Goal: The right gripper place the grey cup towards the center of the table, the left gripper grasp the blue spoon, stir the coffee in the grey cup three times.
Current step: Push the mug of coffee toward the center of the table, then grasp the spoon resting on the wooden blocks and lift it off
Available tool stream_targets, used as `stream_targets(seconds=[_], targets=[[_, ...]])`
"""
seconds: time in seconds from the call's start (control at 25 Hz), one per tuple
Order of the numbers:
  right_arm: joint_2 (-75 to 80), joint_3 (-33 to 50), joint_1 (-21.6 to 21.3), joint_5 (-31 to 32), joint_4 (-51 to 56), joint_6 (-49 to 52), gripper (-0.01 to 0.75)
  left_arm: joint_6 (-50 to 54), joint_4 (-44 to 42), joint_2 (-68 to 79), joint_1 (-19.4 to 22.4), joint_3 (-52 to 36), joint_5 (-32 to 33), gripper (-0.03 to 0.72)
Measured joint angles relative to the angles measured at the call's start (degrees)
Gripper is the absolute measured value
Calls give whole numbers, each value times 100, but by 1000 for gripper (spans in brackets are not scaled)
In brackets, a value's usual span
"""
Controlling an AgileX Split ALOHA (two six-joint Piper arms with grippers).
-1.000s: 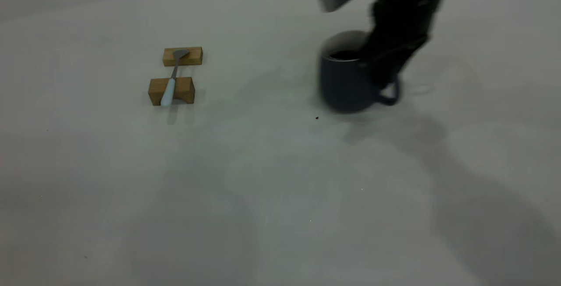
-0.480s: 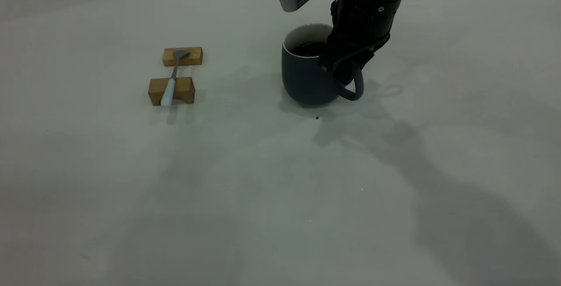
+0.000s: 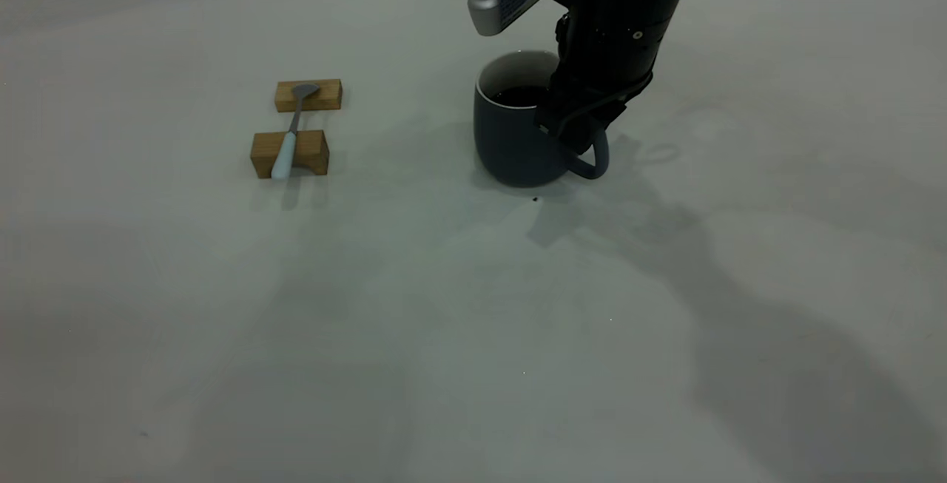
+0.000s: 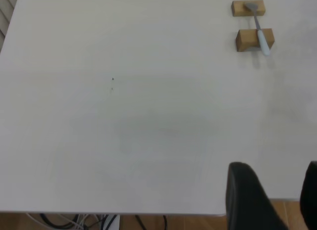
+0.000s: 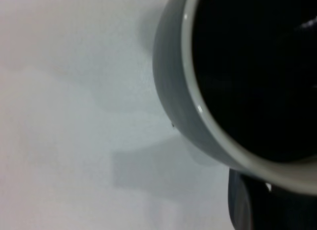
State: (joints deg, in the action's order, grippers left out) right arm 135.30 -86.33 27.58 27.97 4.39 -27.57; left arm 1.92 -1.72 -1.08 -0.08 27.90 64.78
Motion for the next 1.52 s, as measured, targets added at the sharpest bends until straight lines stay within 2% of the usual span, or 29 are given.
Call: stream_targets(seconds=[0.16,0.24,0.28,0.52,0.64,0.84,1.08,1.2,1.32,1.52], targets=[[30,0,0,-65,131,0,178,0,0,0,0,0,0,344],[44,-6,0,-91,169,7,229,0,0,0,0,0,0,344],[44,-6,0,-98,182,7,271,0,0,0,0,0,0,344],[10,-52,0,95,201,7,641,0,0,0,0,0,0,344],[-234,-52,0,583,130,7,715,0,0,0,0,0,0,344],[-1106,-52,0,1884,7,2,703,0,0,0,0,0,0,344],[-2286,-52,-6,3852,-179,505,605,0,0,0,0,0,0,344],[-2754,-18,-6,4089,-527,1167,559,0,0,0,0,0,0,344],[-3232,146,-6,4127,-612,1649,548,0,0,0,0,0,0,344],[-4196,832,-6,4165,-640,1764,547,0,0,0,0,0,0,344]])
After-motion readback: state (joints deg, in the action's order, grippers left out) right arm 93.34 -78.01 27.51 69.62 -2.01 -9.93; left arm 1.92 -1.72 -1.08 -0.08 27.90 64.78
